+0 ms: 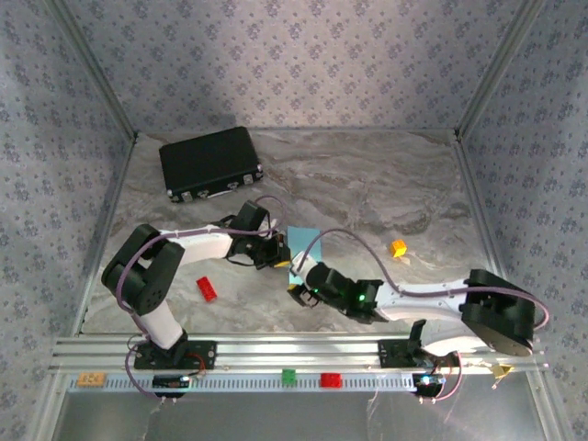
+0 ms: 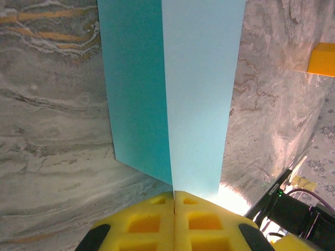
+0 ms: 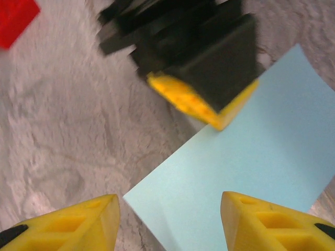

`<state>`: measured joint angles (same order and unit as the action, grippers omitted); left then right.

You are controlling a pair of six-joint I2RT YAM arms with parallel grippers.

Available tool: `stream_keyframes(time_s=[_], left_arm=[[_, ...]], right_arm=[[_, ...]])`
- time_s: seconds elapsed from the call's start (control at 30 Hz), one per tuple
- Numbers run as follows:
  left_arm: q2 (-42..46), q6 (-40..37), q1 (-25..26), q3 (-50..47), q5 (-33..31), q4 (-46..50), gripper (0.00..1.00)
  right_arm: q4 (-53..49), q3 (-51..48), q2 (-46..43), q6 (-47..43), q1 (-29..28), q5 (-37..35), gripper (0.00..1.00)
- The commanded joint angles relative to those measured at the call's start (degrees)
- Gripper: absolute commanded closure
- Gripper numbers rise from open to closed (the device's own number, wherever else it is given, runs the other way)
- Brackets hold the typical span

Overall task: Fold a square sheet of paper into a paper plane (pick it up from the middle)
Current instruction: Third fold the triangle at the center of the table.

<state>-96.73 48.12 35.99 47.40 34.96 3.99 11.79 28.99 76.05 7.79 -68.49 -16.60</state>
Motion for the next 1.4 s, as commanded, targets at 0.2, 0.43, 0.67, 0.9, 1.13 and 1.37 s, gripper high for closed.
stream_keyframes(time_s=[0.2, 0.43, 0.67, 0.9, 1.13, 1.37], left_arm=[[2.25, 0.31, -0.30, -0.27, 0.95, -0.21, 0.98], [2.51, -0.02, -0.22, -0.02, 0.55, 0.31, 0.98], [2.46, -0.03, -0.24, -0.03, 0.40, 0.42, 0.98], [2.51, -0.35, -0.26, 0.06, -0.04, 0.99, 0.98], [2.33, -0.38, -0.19, 0.06, -0.24, 1.11, 0.98], [2.32, -0.65, -0.24, 0.01, -0.67, 1.37, 0.97]], right_arm=[[2.32, 4.70, 9.65, -12.01, -7.95, -16.89, 0.41], [2.87, 5.45, 14.16, -11.46, -8.80, -23.65, 0.40], [3.62, 4.44, 14.07, -11.13, -9.12, -23.21, 0.50], [5.41, 2.32, 11.96, -9.77, -9.04, -22.50, 0.57], [5.17, 1.86, 11.23, -8.94, -8.56, -21.90, 0.65], [5.18, 1.29, 10.50, -8.06, -8.13, -20.53, 0.70]])
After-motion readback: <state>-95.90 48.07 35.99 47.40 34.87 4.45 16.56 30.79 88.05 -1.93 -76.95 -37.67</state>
